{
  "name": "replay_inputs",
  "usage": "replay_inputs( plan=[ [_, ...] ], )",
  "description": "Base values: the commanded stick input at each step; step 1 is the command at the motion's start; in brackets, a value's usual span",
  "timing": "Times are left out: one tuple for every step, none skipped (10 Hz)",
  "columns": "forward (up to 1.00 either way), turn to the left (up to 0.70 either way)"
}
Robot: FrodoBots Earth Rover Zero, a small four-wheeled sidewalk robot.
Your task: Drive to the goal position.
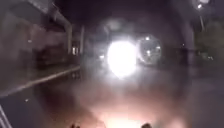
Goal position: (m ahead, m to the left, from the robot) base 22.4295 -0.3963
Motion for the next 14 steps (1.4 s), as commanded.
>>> replay_inputs(
  plan=[
    [1.00, 0.00],
    [1.00, 0.00],
    [1.00, 0.00],
    [1.00, 0.00],
    [1.00, 0.00],
    [1.00, 0.00],
    [1.00, 0.00],
    [1.00, 0.00],
    [1.00, 0.00],
    [1.00, 0.00],
    [1.00, 0.00],
    [1.00, 0.00],
    [1.00, 0.00],
    [1.00, 0.00]
  ],
)
